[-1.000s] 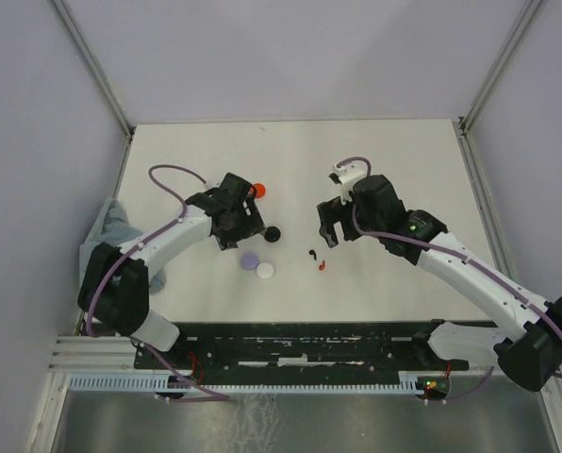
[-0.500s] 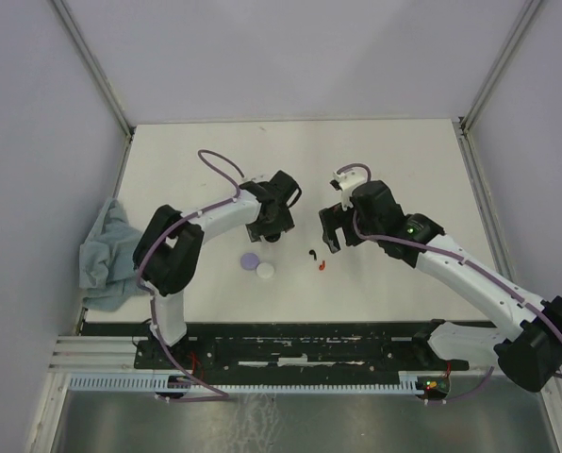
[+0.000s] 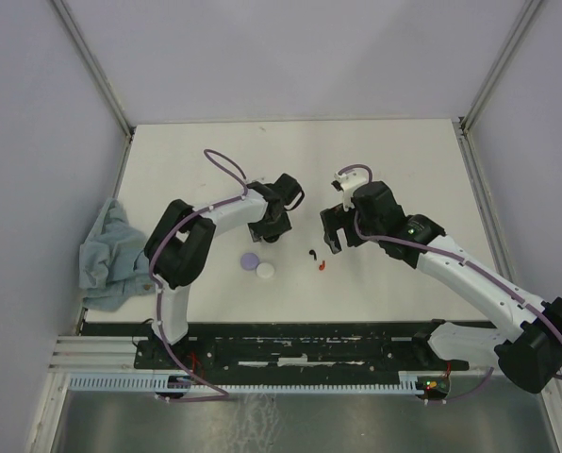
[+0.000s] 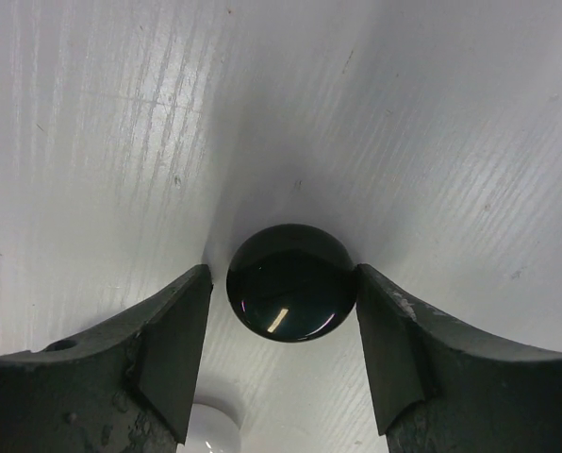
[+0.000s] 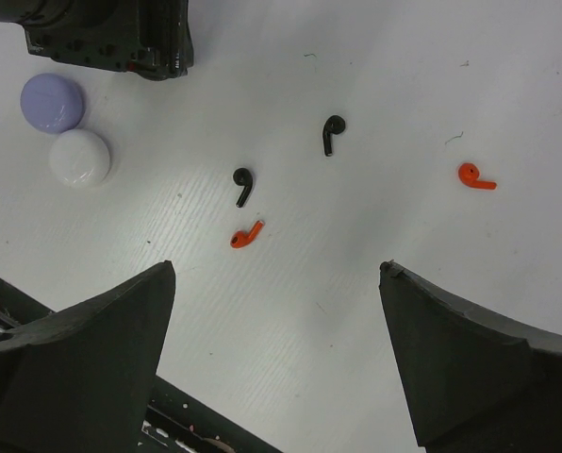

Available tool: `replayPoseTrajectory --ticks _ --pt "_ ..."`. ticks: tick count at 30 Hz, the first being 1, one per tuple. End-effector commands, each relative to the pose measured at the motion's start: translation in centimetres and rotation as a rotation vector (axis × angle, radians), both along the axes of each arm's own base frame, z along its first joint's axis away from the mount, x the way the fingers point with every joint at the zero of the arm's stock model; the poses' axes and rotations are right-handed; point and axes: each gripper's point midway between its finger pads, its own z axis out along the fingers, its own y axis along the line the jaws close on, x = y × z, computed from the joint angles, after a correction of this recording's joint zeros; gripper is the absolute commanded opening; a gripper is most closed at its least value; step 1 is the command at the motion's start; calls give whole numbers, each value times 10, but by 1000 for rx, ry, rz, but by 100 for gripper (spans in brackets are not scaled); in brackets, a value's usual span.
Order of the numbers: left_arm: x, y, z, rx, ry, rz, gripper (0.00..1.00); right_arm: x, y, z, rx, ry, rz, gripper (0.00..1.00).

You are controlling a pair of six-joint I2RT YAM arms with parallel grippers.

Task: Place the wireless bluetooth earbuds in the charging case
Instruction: Pick up the charging case at the center of the board.

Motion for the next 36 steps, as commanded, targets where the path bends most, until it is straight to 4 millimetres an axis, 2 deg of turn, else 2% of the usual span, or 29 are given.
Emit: replayPoseTrajectory --ticks 1,9,17,26,32,36 --pt "14 -2 4 -6 -54 32 67 3 -2 11 14 -37 -10 98" --pt "9 0 13 -25 -91 -48 55 2 -2 13 15 -21 -18 97" --pt "4 -6 41 -83 -189 -267 50 4 -4 16 10 5 -38 97" --pt "1 -17 99 -126 -430 -569 47 9 5 27 44 71 -24 96" --pt "-8 -25 144 -143 -638 -772 46 13 26 53 138 103 48 93" --pt "-22 -32 180 -135 -824 -947 44 15 38 66 185 138 64 92"
